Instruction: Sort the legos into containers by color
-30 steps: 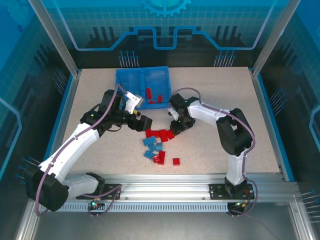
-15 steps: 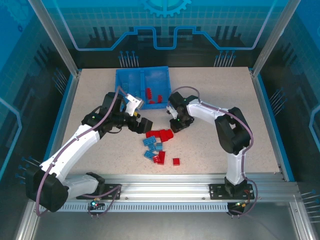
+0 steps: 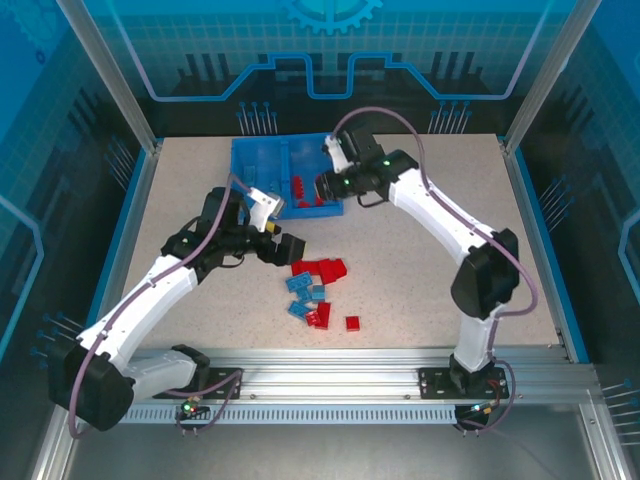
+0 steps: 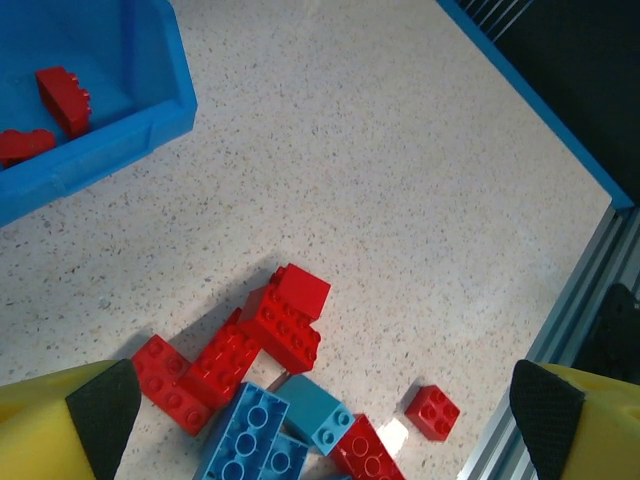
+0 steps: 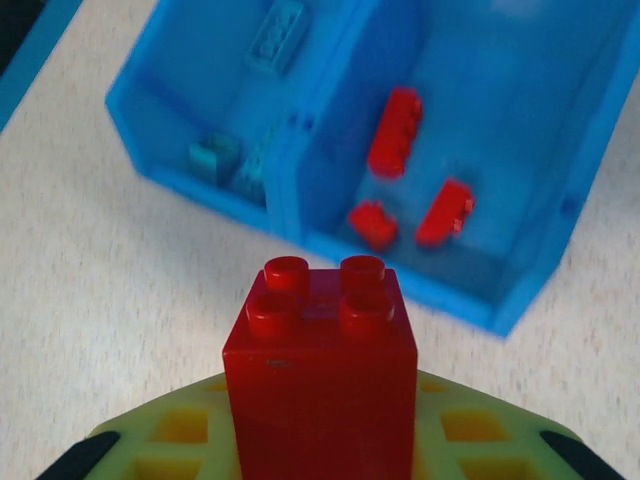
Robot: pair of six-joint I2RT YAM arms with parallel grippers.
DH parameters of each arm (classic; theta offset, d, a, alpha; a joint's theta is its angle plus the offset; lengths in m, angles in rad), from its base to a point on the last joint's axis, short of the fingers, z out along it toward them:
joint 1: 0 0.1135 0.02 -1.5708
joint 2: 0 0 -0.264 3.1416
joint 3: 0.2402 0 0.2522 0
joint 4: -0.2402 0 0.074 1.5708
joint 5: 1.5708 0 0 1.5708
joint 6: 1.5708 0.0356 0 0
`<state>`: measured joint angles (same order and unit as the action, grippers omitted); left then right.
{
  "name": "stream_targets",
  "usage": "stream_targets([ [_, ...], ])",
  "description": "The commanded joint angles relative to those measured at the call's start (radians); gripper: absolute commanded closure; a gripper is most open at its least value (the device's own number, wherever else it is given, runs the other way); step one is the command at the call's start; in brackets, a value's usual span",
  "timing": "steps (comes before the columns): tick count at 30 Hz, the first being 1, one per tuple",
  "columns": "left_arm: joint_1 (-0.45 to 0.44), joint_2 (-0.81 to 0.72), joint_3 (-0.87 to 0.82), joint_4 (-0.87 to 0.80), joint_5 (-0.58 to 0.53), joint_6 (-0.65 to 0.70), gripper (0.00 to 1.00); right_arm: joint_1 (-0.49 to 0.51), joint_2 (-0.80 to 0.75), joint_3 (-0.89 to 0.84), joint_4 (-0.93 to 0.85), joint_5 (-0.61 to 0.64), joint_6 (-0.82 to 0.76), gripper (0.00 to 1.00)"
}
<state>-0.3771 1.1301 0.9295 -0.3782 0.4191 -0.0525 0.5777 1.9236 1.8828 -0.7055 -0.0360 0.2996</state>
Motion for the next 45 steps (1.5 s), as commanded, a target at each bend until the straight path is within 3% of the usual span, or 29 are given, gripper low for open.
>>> stream_targets([
  [1, -0.008, -0.053, -0.035, 0.083, -0.011, -0.068, 0.01, 0.007, 0.149, 0.146, -0.035, 0.07, 0.028, 0.71],
  [6, -0.008, -0.099, -0.062, 0.108, -0.089, -0.139, 0.01, 0.001, 0.364, 0.378, -0.119, 0.124, 0.044, 0.71],
  [15, -0.008, -0.133, -0.111, 0.122, -0.216, -0.308, 0.01, 0.001, 0.57, 0.576, -0.199, 0.075, 0.129, 0.64],
  [21, -0.008, -0.129, -0.126, 0.077, -0.294, -0.415, 0.01, 0.001, 0.554, 0.591, -0.196, 0.064, 0.133, 0.56],
  [30, -0.02, -0.125, -0.17, 0.05, -0.287, -0.463, 0.01, -0.009, 0.438, 0.58, -0.243, 0.021, 0.106, 0.54],
  [37, -0.14, -0.083, -0.151, -0.033, -0.279, -0.24, 0.01, -0.019, 0.101, 0.273, -0.217, -0.1, -0.031, 0.47],
  [42, -0.257, 0.001, -0.125, -0.103, -0.262, 0.092, 0.01, -0.026, -0.162, -0.053, -0.17, -0.136, -0.123, 0.39],
  [45, -0.266, 0.056, -0.119, -0.127, -0.273, 0.239, 0.01, -0.028, -0.288, -0.214, -0.138, -0.121, -0.134, 0.35],
])
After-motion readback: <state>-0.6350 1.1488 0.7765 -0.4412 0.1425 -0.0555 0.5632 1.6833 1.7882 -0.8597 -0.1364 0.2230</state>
